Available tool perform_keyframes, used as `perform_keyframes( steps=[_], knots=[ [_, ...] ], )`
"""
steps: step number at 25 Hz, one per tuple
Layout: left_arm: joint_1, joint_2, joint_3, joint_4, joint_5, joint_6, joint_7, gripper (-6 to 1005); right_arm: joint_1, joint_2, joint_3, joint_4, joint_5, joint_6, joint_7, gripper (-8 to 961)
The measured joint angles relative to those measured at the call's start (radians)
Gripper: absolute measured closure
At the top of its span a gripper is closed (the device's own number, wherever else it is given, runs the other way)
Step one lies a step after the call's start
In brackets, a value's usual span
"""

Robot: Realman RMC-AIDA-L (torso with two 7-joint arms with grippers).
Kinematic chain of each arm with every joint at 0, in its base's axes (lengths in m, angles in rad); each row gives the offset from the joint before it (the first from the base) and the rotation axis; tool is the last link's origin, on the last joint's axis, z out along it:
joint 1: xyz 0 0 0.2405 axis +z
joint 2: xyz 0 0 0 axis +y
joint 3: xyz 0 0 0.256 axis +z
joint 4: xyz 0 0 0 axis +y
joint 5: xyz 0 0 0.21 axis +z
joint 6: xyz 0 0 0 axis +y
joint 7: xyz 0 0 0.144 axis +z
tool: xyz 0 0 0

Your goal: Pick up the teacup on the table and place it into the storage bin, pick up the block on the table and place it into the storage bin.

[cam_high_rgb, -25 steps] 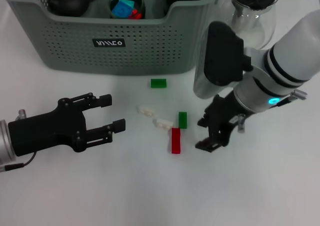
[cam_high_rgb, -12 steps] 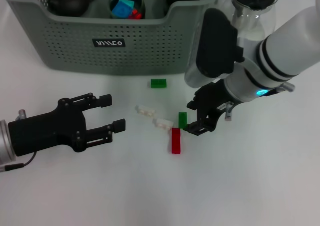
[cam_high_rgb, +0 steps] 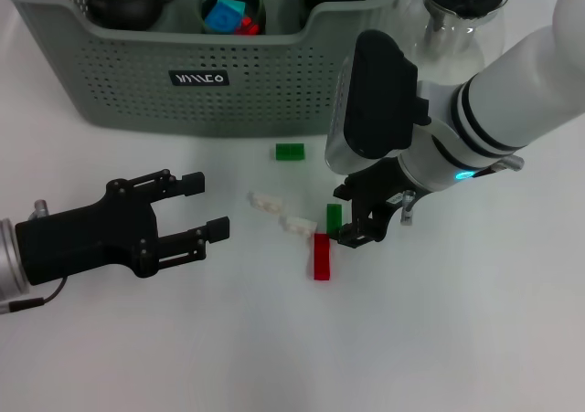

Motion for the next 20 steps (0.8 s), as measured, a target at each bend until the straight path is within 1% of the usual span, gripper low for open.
perform_keyframes(
  steps=[10,20],
  knots=[
    [0.004,-0.002,0.0,0.0,0.0,-0.002,0.0,274,0.018,0.003,-0.051,0.063,0.03,0.07,-0.01,393],
    [0.004,-0.002,-0.002,0.0,0.0,-0.002,0.002,275,0.022,-0.003,-0.044,0.065,0.055,0.023,0.002,414]
  ],
)
